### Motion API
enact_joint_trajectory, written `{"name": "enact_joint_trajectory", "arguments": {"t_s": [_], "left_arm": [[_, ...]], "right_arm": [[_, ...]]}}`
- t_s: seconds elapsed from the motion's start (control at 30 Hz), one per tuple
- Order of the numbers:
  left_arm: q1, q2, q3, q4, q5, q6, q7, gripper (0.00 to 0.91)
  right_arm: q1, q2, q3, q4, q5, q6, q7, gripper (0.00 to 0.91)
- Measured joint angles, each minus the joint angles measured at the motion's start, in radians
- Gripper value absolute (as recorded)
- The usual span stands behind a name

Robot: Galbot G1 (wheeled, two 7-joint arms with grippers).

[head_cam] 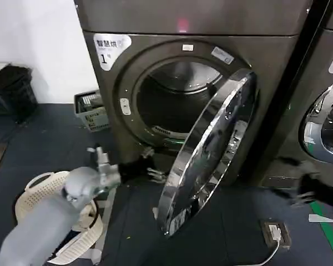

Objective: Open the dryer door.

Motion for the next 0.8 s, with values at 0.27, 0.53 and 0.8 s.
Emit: {"name": "enact_joint_trajectory", "arguments": {"t_s": [0.27, 0.53, 0.8], "left_arm": [[0.004, -0.048, 0.094, -0.046, 0.055, 0.001, 0.0, 0.907], [0.0, -0.102, 0.192, -0.075, 0.11, -0.007, -0.005, 0.907], [-0.052, -0.174, 0.311, -0.037, 0.124, -0.009, -0.054, 0.907]], "right_arm": [[-0.084, 0.063, 0.172, 0.035, 0.015, -0.043, 0.398, 0.907], [-0.182, 0.046, 0.338, 0.065, -0.095, -0.13, 0.755, 0.907], [-0.273, 0.042, 0.475, 0.074, -0.229, -0.221, 0.952, 0.907]]}}
